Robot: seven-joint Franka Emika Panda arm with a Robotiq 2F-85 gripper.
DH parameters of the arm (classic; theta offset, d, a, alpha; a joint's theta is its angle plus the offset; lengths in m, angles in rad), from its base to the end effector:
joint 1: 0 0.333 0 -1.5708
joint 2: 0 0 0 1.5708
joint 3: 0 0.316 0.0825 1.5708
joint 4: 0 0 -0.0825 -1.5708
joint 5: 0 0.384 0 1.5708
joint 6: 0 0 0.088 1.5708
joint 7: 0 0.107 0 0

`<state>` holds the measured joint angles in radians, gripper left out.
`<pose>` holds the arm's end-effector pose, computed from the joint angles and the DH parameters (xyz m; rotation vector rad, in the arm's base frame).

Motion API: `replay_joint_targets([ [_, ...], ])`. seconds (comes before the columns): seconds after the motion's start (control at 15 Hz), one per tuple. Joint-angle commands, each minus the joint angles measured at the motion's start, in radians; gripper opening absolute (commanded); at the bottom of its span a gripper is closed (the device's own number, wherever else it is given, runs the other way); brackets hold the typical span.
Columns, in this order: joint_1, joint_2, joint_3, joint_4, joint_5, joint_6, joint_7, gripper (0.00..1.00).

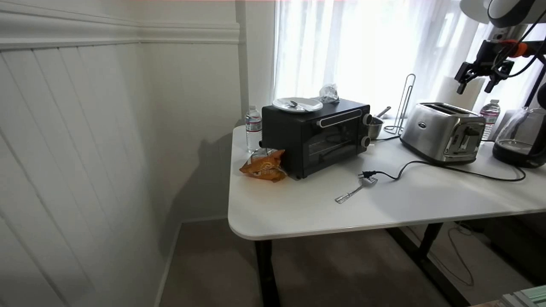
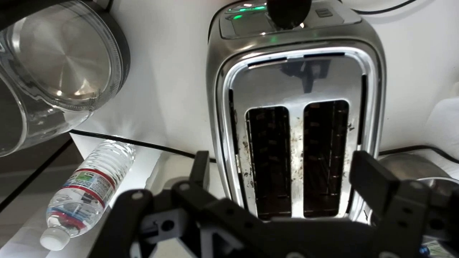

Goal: Slide the toaster to the left of the table

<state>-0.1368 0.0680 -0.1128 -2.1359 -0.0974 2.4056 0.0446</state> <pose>0.5522 -0.1408 0.3951 3.0078 -0.3437 0.2925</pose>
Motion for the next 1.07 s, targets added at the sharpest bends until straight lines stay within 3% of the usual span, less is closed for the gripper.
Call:
replay_joint_targets([
  [0.0, 0.003, 0.055, -0.004, 0.048, 0.009, 0.007, -0.057, 1.00],
  [0.93, -0.047, 0.224, 0.003, 0.180, 0.076, -0.004, -0.249, 1.00],
  [1.0, -0.052, 0.235, 0.003, 0.188, 0.082, -0.004, -0.253, 0.90],
])
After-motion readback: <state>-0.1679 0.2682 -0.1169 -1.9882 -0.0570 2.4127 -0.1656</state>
